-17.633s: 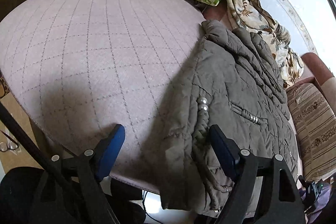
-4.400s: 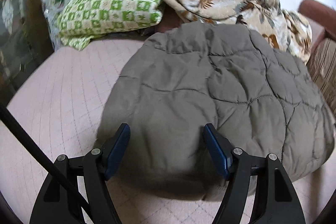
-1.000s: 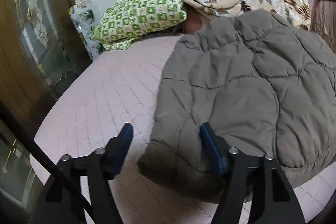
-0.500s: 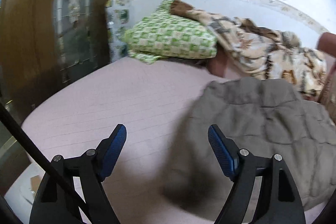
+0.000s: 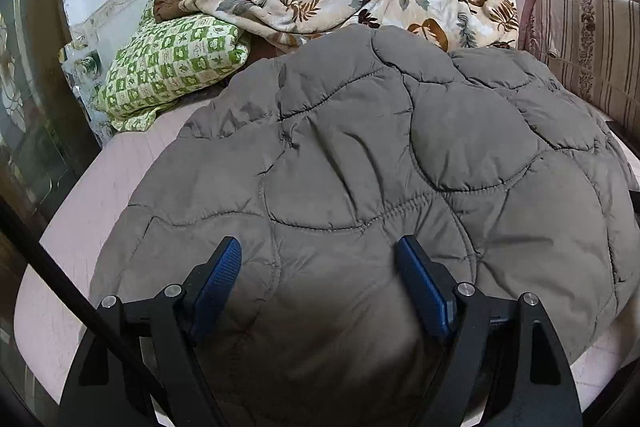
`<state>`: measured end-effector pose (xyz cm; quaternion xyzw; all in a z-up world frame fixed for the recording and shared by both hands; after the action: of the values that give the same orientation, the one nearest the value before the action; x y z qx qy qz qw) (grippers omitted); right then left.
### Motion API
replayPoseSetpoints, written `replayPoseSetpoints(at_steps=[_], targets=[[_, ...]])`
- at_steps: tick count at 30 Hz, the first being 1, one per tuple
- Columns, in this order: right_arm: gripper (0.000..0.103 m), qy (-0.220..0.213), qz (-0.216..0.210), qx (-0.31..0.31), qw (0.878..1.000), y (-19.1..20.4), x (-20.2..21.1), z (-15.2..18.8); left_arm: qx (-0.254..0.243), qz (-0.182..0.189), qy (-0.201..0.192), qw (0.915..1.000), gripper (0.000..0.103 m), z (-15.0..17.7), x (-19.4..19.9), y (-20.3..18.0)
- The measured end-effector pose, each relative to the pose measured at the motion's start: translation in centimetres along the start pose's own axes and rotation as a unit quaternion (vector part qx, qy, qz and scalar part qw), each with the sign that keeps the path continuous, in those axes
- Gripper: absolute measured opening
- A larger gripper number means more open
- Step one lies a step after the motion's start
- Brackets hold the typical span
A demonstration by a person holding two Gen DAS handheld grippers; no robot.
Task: Fold large clothes
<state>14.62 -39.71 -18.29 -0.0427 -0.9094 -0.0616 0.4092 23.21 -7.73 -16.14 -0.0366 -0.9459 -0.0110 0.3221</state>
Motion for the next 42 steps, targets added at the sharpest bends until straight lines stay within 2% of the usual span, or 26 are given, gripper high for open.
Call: replayPoseSetpoints(at_steps=[3, 6, 8, 11, 16, 21, 25, 30, 42], targets=[[0.049, -0.013, 0.007, -0.003, 1.000, 0.2, 0.8, -0.4, 0.012, 0.010, -0.005, 0.9999, 0.080, -0.4, 0.3, 0.4], [0.050, -0.089, 0.005, 0.008, 0.996, 1.4, 3.8, -1.2, 0.039, 0.021, -0.033, 0.9985, 0.080, -0.7, 1.8, 1.0], [0.050, -0.121, 0.015, 0.035, 0.992, 2.7, 4.9, -2.0, 0.033, 0.021, -0.062, 0.9974, 0.080, -1.1, 2.8, 0.5], [0.050, -0.140, -0.015, 0.061, 0.988, 5.4, 4.7, -3.0, 0.023, 0.026, -0.076, 0.9965, 0.080, -1.1, 3.3, -0.6], [0.050, -0.124, -0.037, 0.099, 0.987, 9.8, 2.3, -4.6, 0.012, 0.016, -0.043, 0.9989, 0.080, -0.5, 1.5, -1.8], [0.053, -0.090, -0.032, 0.106, 0.990, 11.7, -0.7, -4.8, 0.013, 0.015, -0.032, 0.9993, 0.080, -0.2, 0.9, -1.7], [0.058, -0.065, -0.024, 0.098, 0.993, 11.9, -2.3, -4.9, 0.006, 0.011, -0.032, 0.9994, 0.080, 0.1, 0.7, -1.8], [0.060, -0.060, -0.011, 0.109, 0.992, 12.3, -2.5, -4.6, 0.007, 0.013, -0.026, 0.9996, 0.080, 0.1, 0.5, -1.7], [0.061, -0.057, -0.010, 0.112, 0.992, 12.3, -2.6, -4.6, 0.008, 0.013, -0.024, 0.9996, 0.080, 0.0, 0.4, -1.8]])
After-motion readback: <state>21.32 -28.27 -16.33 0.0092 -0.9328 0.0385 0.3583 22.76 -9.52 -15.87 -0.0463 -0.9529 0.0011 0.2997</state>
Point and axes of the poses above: each gripper's, at about its wrist camera, not at the fingertips, and x roughly against the way its jaws point, y to its left, z to its underside, the point moved 2 cm from there along -x, roughly the way its jaws point, and after that the axes turned 14 degrees about x, right-handed, at the moved point
